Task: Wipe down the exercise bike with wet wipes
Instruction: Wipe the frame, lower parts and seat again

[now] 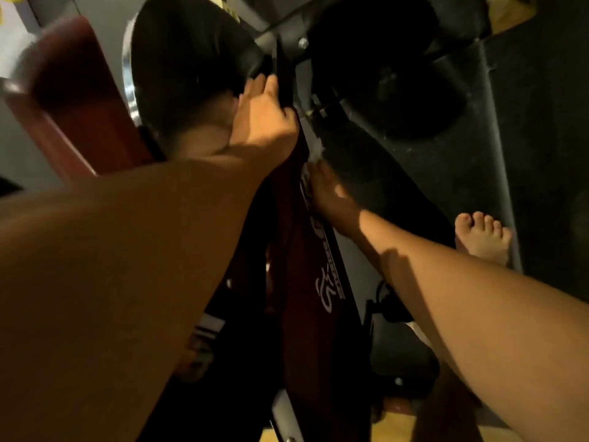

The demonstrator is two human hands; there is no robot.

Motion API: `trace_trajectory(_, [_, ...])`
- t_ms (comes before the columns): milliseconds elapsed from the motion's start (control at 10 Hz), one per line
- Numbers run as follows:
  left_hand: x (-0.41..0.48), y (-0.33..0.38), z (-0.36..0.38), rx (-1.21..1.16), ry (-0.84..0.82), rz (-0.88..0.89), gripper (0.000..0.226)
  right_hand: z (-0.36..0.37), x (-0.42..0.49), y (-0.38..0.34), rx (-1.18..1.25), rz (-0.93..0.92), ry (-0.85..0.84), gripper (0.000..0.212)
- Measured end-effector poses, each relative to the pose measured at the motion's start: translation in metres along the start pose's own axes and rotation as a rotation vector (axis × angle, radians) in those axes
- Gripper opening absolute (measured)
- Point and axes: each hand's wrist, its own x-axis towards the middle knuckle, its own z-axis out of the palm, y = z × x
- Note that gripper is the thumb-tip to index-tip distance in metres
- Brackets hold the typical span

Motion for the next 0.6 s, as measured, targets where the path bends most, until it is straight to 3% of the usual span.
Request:
trace_trajectory(100, [-0.006,0.002,-0.005,0.004,-0.004,0.054,0.059,0.039,-0.077,0.063,-0.184,-0.022,-0.113,0.047])
trace_trajectory(200, [-0.035,0.009,-0.008,0.095,-0.002,0.122,0.062,0.064,-0.154,0.113,-0.195,0.141,-0.324,0.052])
trace_trajectory(300, [-0.088,0.015,-0.003,0.194,-0.073,0.219,0.068,0.035,-0.197,0.122,-0.524,0.179,-0.312,0.046])
trace_trajectory(400, [-0.133,0.016,-0.002,0.176,-0.173,0.180,0.072,-0.033,-0.147,0.214,-0.580,0.251,0.184,0.077])
trace_trajectory(500, [-0.168,0.022,-0.007,-0.012,-0.219,0.099,0.069,-0.092,-0.096,0.301,-0.354,0.428,0.238,0.099])
trace_trajectory(600, [-0.198,0.027,-0.011,-0.188,-0.245,0.050,0.063,-0.094,-0.101,0.361,-0.165,0.250,0.143,0.074])
